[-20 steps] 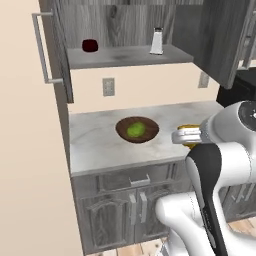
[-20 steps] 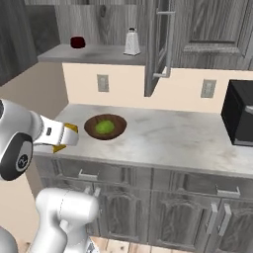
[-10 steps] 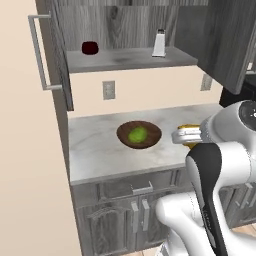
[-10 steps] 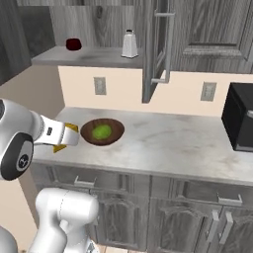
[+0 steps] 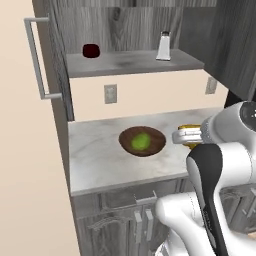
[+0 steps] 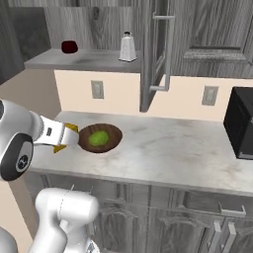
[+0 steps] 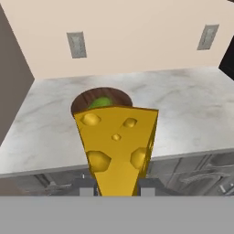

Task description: Pick the cheese from the fridge and the cheese grater from the cabinet and place them next to the salad bowl.

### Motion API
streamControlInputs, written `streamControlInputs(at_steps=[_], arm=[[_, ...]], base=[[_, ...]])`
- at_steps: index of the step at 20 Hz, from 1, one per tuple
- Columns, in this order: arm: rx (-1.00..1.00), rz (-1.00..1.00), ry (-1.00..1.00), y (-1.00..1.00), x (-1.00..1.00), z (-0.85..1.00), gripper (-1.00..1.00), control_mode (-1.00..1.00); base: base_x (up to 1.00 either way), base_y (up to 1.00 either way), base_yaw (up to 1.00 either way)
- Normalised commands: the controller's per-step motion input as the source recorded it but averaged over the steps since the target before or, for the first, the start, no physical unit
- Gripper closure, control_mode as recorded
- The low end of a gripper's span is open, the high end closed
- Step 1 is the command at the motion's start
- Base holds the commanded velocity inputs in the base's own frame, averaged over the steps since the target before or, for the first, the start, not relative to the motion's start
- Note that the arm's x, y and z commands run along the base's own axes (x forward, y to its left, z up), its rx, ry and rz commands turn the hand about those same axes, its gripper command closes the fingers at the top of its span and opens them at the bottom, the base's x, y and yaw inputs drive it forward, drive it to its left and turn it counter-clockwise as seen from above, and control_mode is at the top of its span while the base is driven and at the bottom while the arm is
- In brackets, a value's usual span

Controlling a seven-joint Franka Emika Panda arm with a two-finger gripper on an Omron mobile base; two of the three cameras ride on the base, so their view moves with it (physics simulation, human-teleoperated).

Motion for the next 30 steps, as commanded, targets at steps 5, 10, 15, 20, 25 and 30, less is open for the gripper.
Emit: streamControlInputs(at_steps=[5, 10, 15, 20, 25, 30], arm=[[0.0, 0.0, 0.0, 0.0, 0.0, 0.0, 1.0, 1.0], [0.0, -0.01, -0.02, 0.02, 0.03, -0.05, 1.0, -1.0], [0.08, -0.05, 0.02, 0.5, 0.0, -0.49, 1.0, -1.0], [0.11, 0.0, 0.07, 0.67, 0.02, -0.64, 1.0, -1.0], [0.01, 0.08, 0.01, 0.61, 0.13, -0.69, 1.0, -1.0], [0.0, 0.13, 0.0, 0.6, 0.04, -0.76, 1.0, -1.0]], base=[[0.29, 0.0, 0.0], [0.03, 0.0, 0.0], [0.0, 0.0, 0.0], [0.0, 0.0, 0.0], [0.0, 0.0, 0.0], [0.0, 0.0, 0.0]])
